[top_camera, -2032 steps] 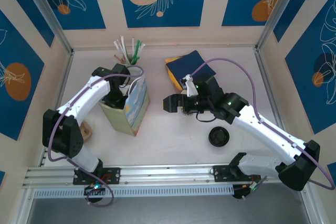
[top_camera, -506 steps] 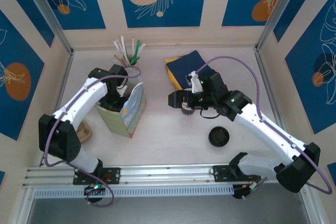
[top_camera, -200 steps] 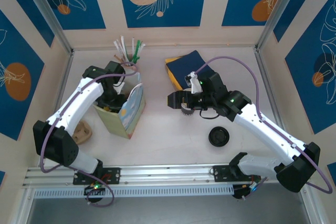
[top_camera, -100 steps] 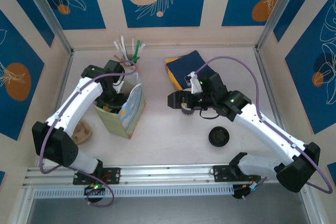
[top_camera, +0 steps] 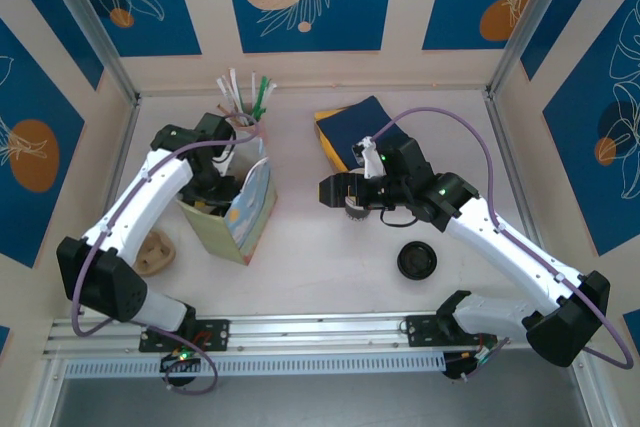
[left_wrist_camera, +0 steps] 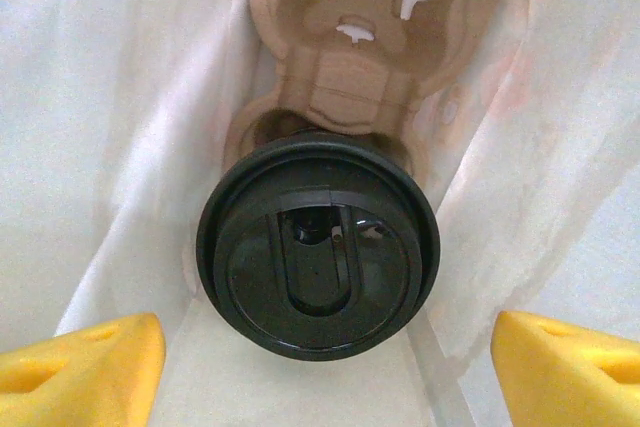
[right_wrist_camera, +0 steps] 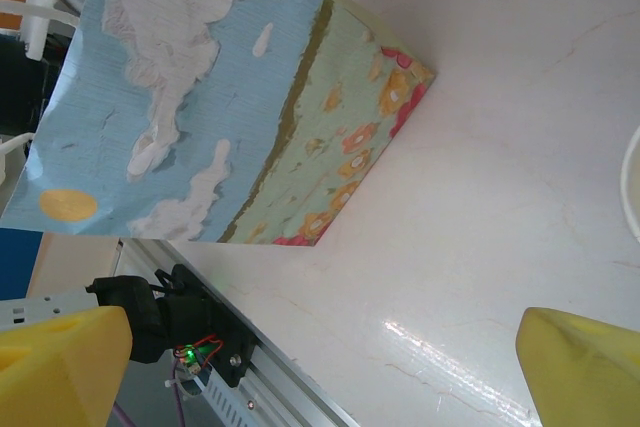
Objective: Pack the takeout coffee
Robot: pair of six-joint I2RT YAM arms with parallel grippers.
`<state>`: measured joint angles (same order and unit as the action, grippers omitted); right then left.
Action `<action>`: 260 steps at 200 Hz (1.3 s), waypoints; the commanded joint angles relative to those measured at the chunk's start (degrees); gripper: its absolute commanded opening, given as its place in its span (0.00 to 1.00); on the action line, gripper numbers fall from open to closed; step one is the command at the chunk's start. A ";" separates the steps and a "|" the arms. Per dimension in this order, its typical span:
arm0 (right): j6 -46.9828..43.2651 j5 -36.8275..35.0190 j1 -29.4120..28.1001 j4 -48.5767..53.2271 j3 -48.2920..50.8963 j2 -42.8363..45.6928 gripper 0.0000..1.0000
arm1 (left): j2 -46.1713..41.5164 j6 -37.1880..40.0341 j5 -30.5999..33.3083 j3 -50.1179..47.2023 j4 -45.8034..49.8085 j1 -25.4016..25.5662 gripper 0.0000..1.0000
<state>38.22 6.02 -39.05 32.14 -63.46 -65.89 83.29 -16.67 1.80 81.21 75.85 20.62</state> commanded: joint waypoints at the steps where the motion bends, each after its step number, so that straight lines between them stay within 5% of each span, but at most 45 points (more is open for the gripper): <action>1: 0.37 1.10 -0.48 -0.50 -0.65 -0.48 0.99 | -1.52 -1.18 1.35 1.54 0.30 -0.98 0.84; 98: 0.64 1.10 -0.99 -0.74 -0.12 -0.59 0.99 | -5.19 -3.16 3.07 1.71 -4.44 -0.93 0.59; 165: 0.10 0.88 -1.20 -0.06 -0.98 -1.09 0.99 | -6.49 -4.93 2.77 9.33 -3.72 -0.93 0.59; 260: -2.48 1.69 0.57 1.88 -4.87 -2.58 0.99 | -7.62 -7.06 4.23 24.01 -0.95 -0.87 0.72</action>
<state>37.50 6.04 -39.48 32.82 -65.84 -68.16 76.55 -22.70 4.82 102.17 73.43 20.56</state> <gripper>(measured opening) 0.989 0.713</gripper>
